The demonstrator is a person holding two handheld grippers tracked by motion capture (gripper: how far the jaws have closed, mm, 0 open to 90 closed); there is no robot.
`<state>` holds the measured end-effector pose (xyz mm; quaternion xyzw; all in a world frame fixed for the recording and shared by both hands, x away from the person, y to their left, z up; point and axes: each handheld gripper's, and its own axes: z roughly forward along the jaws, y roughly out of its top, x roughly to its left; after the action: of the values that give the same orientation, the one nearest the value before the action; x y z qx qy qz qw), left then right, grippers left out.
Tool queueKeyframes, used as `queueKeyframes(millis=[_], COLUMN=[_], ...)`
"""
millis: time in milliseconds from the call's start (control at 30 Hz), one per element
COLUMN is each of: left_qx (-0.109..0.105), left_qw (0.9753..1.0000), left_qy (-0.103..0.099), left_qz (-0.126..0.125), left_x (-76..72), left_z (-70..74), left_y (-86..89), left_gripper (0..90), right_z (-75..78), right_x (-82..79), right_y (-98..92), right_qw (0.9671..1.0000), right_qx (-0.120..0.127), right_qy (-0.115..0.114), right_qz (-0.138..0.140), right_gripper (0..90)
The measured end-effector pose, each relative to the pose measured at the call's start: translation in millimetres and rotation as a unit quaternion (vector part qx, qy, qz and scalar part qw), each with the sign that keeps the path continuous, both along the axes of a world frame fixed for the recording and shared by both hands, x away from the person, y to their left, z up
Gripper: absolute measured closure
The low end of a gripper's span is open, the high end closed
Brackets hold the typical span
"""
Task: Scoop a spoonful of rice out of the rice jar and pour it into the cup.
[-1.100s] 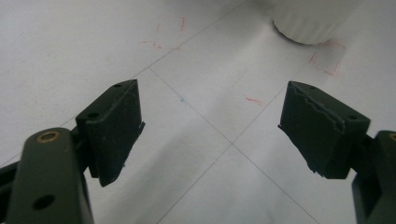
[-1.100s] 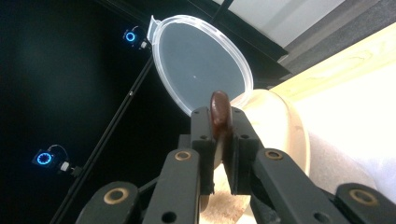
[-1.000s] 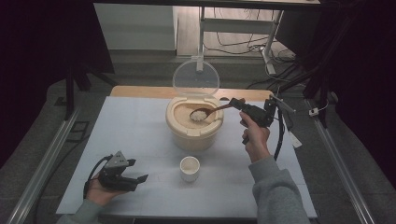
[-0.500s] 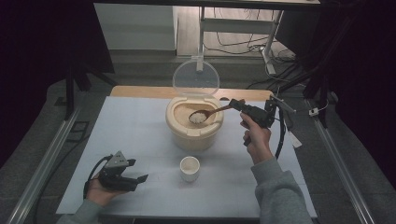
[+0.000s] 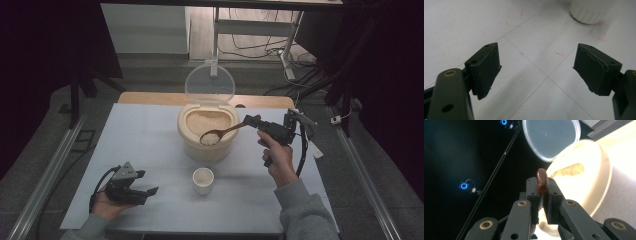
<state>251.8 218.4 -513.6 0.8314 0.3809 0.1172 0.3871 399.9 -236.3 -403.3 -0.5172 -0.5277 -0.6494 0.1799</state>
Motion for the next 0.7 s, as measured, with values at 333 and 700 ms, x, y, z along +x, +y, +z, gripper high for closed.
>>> queueKeyframes(millis=[333,700], left_qx=[0.002,0.004], left_qw=[1.0000,1.0000], left_qy=[0.002,0.004], left_qz=[0.002,0.002], left_x=[0.7,1.1], left_z=[-0.9,-1.9], left_y=[0.5,-0.2], left_gripper=[20.9,20.8], right_z=[-13.2,-30.3], right_x=[-13.7,-24.0], right_y=[-0.2,3.1], right_qw=[0.9996,0.9981], right_qx=[-0.013,-0.041], right_qy=[0.006,0.019], right_qz=[0.023,0.041], right_gripper=[83.1,83.1])
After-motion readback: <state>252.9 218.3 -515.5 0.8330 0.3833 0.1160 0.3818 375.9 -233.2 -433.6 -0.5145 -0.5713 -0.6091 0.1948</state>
